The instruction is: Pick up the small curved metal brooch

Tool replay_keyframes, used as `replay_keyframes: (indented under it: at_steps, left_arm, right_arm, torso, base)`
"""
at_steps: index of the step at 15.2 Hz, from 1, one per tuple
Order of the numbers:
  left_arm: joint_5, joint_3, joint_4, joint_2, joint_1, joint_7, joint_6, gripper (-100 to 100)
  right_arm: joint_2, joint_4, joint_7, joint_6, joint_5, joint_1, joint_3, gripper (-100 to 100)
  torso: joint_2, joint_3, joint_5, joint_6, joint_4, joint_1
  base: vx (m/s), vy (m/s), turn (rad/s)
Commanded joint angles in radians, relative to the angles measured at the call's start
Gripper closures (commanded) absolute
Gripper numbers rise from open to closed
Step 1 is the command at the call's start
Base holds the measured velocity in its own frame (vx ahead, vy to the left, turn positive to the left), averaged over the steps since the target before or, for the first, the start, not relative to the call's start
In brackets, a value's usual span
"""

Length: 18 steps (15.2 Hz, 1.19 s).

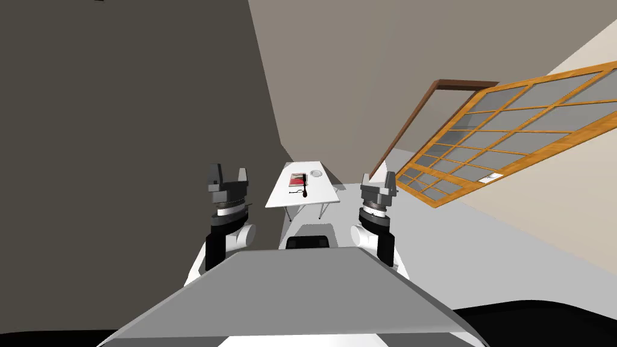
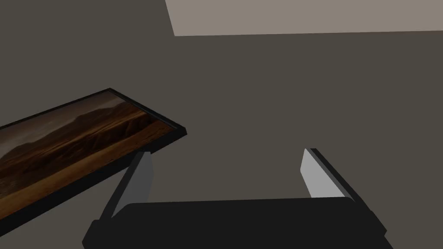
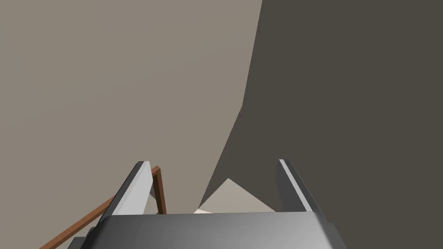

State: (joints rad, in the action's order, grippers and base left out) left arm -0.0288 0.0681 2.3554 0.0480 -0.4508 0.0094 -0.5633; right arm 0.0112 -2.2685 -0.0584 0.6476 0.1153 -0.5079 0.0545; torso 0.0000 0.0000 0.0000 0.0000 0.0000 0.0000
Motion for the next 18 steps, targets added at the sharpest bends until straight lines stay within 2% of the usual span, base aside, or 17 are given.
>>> replay_keyframes:
  at_steps: [1, 3, 4, 7, 8, 9, 10, 11, 12, 13, 14, 15, 16, 17, 18]
  left_arm:
    - [0.003, 0.007, -0.019, 0.038, 0.013, 0.007, 0.026, -100]
    - [0.008, 0.017, -0.047, 0.069, 0.033, 0.017, 0.065, -100]
    - [0.008, 0.017, -0.047, 0.069, 0.033, 0.017, 0.065, -100]
    - [0.020, 0.040, -0.110, 0.115, 0.076, 0.039, 0.145, -100]
    - [0.020, 0.040, -0.110, 0.115, 0.076, 0.039, 0.150, -100]
    - [0.024, 0.050, -0.136, 0.130, 0.094, 0.049, 0.185, -100]
    - [0.024, 0.050, -0.136, 0.130, 0.094, 0.049, 0.185, -100]
    - [0.029, 0.060, -0.164, 0.144, 0.113, 0.058, 0.222, -100]
    - [0.029, 0.060, -0.164, 0.144, 0.113, 0.058, 0.223, -100]
    - [0.034, 0.070, -0.194, 0.159, 0.134, 0.069, 0.260, -100]
    - [0.034, 0.070, -0.194, 0.159, 0.134, 0.069, 0.263, -100]
    - [0.040, 0.082, -0.224, 0.173, 0.155, 0.080, 0.294, -100]
    - [0.040, 0.082, -0.226, 0.173, 0.155, 0.080, 0.306, -100]
    - [0.046, 0.094, -0.252, 0.186, 0.178, 0.092, 0.339, -100]
    - [0.046, 0.094, -0.260, 0.186, 0.178, 0.092, 0.351, -100]
  right_arm:
    - [0.000, 0.000, 0.000, 0.000, 0.000, 0.000, 0.000, 0]
    - [0.000, 0.000, 0.000, 0.000, 0.000, 0.000, 0.000, 0]
    - [0.000, 0.000, 0.000, 0.000, 0.000, 0.000, 0.000, 0]
    - [0.000, 0.000, 0.000, 0.000, 0.000, 0.000, 0.000, 0]
    - [0.000, 0.000, 0.000, 0.000, 0.000, 0.000, 0.000, 0]
    - [0.000, 0.000, 0.000, 0.000, 0.000, 0.000, 0.000, 0]
    - [0.000, 0.000, 0.000, 0.000, 0.000, 0.000, 0.000, 0]
    - [0.000, 0.000, 0.000, 0.000, 0.000, 0.000, 0.000, 0]
    - [0.000, 0.000, 0.000, 0.000, 0.000, 0.000, 0.000, 0]
    - [0.000, 0.000, 0.000, 0.000, 0.000, 0.000, 0.000, 0]
    - [0.000, 0.000, 0.000, 0.000, 0.000, 0.000, 0.000, 0]
    - [0.000, 0.000, 0.000, 0.000, 0.000, 0.000, 0.000, 0]
    - [0.000, 0.000, 0.000, 0.000, 0.000, 0.000, 0.000, 0]
    - [0.000, 0.000, 0.000, 0.000, 0.000, 0.000, 0.000, 0]
    - [0.000, 0.000, 0.000, 0.000, 0.000, 0.000, 0.000, 0]
  torso:
    - [0.000, 0.000, 0.000, 0.000, 0.000, 0.000]
    - [0.000, 0.000, 0.000, 0.000, 0.000, -0.001]
    - [-0.001, 0.000, 0.000, 0.000, 0.000, -0.002]
    - [-0.001, -0.001, -0.001, 0.000, 0.000, -0.003]
    - [-0.001, -0.001, -0.001, 0.000, 0.000, -0.004]
    - [-0.001, -0.001, -0.001, 0.000, 0.000, -0.005]
    - [-0.001, -0.001, -0.001, 0.000, 0.000, -0.004]
    - [-0.001, 0.000, -0.001, 0.000, 0.000, -0.004]
    - [-0.001, -0.001, -0.001, 0.000, 0.000, -0.003]
    - [-0.001, -0.001, -0.001, 0.000, 0.000, -0.003]
    - [-0.001, -0.001, -0.001, 0.000, 0.000, -0.003]
    - [-0.001, -0.001, -0.001, 0.000, 0.000, -0.003]
    - [-0.001, -0.001, -0.001, 0.000, 0.000, -0.004]
    - [-0.001, -0.001, -0.001, 0.000, 0.000, -0.004]
    - [-0.001, -0.001, -0.001, 0.000, 0.000, -0.004]
  base:
    - [0.000, -0.015, -0.034]
    - [0.006, -0.041, -0.065]
    - [0.009, -0.044, -0.040]
    - [0.008, -0.057, -0.058]
    - [0.012, -0.067, -0.060]
    - [0.005, -0.058, -0.054]
    - [0.002, -0.047, -0.037]
    - [0.007, -0.046, -0.056]
    - [0.007, -0.040, -0.051]
    - [0.008, -0.040, -0.071]
    - [0.009, -0.041, -0.050]
    - [0.008, -0.054, -0.051]
    - [0.007, -0.053, -0.049]
    - [0.003, -0.063, -0.073]
    - [0.006, -0.066, -0.064]
